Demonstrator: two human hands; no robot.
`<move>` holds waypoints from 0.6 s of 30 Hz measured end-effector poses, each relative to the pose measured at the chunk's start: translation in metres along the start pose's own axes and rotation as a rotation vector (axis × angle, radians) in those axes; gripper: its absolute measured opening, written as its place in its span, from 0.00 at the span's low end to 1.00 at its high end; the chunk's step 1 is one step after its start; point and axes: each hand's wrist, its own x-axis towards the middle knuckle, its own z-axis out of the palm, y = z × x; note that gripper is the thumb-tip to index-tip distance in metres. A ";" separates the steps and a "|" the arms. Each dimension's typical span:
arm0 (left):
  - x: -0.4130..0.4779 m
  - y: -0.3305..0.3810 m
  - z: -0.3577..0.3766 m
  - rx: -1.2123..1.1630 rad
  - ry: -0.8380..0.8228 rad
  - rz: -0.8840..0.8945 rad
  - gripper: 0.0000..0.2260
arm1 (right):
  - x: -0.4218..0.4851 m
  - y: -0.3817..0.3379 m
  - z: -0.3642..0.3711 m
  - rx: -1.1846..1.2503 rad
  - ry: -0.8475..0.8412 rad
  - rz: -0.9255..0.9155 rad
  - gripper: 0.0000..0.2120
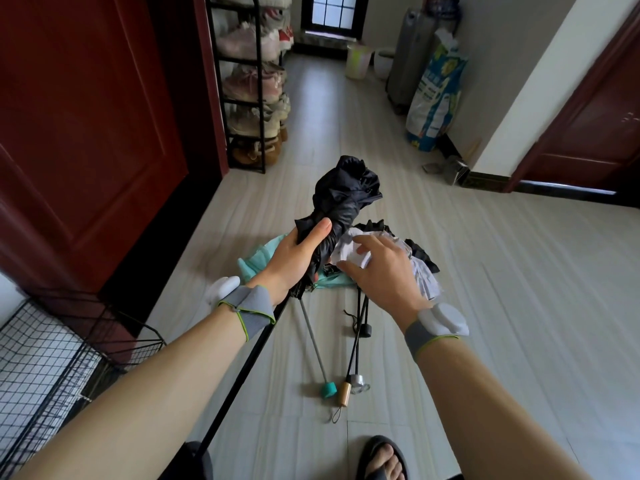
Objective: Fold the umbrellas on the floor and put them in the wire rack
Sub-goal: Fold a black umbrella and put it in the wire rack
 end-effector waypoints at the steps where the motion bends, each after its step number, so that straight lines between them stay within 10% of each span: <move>1: 0.000 0.000 -0.001 -0.010 -0.008 -0.011 0.19 | -0.001 -0.002 0.001 -0.023 -0.010 0.002 0.28; 11: 0.000 0.002 -0.004 -0.095 -0.171 -0.130 0.26 | 0.000 -0.014 0.010 -0.141 0.069 0.053 0.32; 18: -0.001 0.002 -0.002 -0.070 -0.206 -0.138 0.25 | 0.005 -0.007 0.016 -0.054 0.119 0.125 0.13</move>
